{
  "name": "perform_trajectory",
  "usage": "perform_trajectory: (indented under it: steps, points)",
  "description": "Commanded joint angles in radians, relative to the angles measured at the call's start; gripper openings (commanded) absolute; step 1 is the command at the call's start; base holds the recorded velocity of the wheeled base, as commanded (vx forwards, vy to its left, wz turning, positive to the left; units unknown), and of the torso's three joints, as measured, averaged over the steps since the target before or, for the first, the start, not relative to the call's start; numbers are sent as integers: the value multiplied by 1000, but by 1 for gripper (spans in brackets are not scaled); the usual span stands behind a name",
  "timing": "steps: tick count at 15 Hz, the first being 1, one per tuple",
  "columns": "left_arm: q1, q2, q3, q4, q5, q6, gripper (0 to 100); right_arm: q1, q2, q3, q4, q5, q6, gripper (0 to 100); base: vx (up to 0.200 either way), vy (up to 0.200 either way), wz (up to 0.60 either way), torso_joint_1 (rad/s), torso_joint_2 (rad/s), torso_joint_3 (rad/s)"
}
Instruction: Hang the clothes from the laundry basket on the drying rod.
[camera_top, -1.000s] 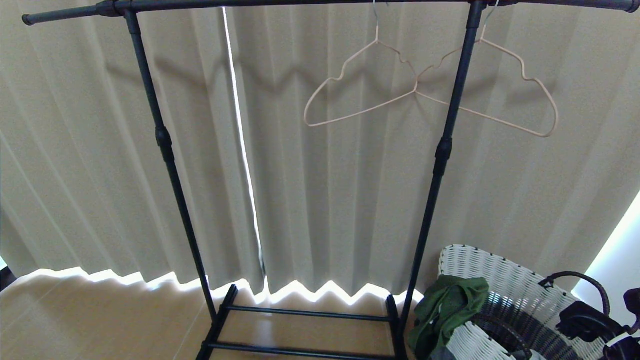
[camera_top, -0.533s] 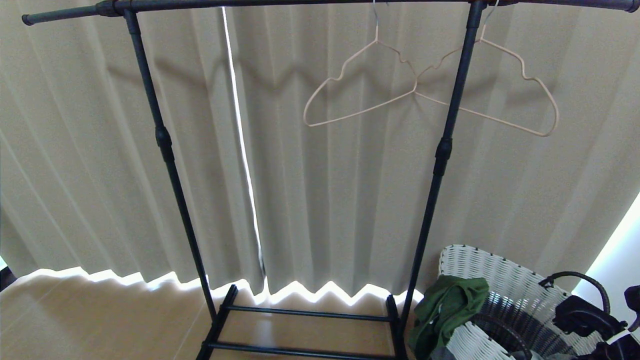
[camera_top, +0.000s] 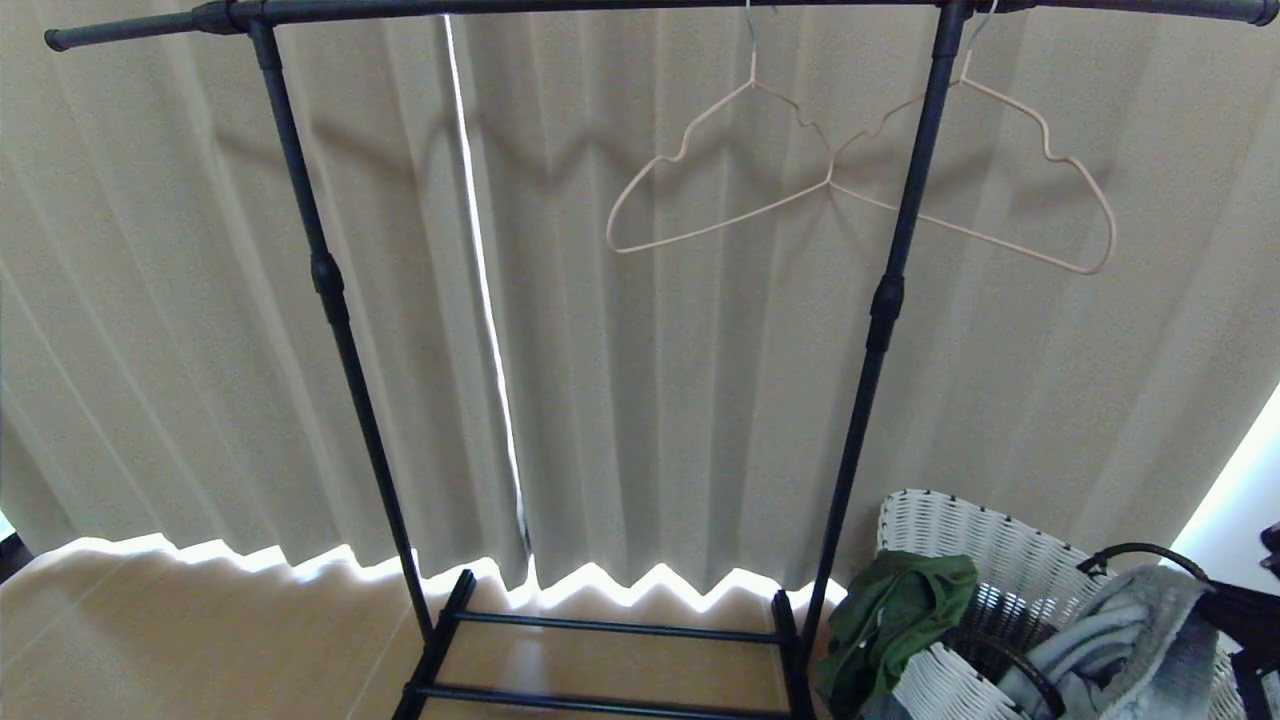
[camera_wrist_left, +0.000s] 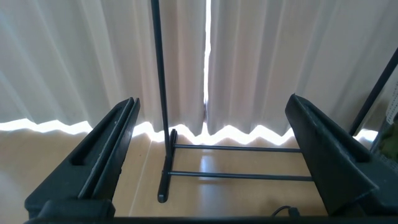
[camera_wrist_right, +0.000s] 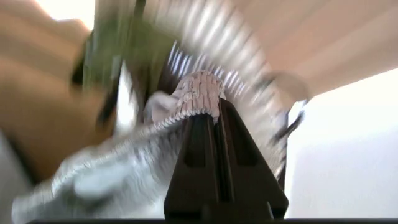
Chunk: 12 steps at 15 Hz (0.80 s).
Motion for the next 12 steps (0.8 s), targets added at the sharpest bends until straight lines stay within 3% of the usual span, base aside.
perform_trajectory:
  steps: [1,6,12]
  points:
    - [0,0,0,0,0,1,100,0,-135,-78,-1,4,58,0,0,0,0,0,0,0]
    - [0,0,0,0,0,3,100,0,-143,-81,2,-4,73,0,0,0,0,0,0,0]
    - [0,0,0,0,1,1,100,0,-140,-79,3,-4,73,0,-200,0,0,2,3,2]
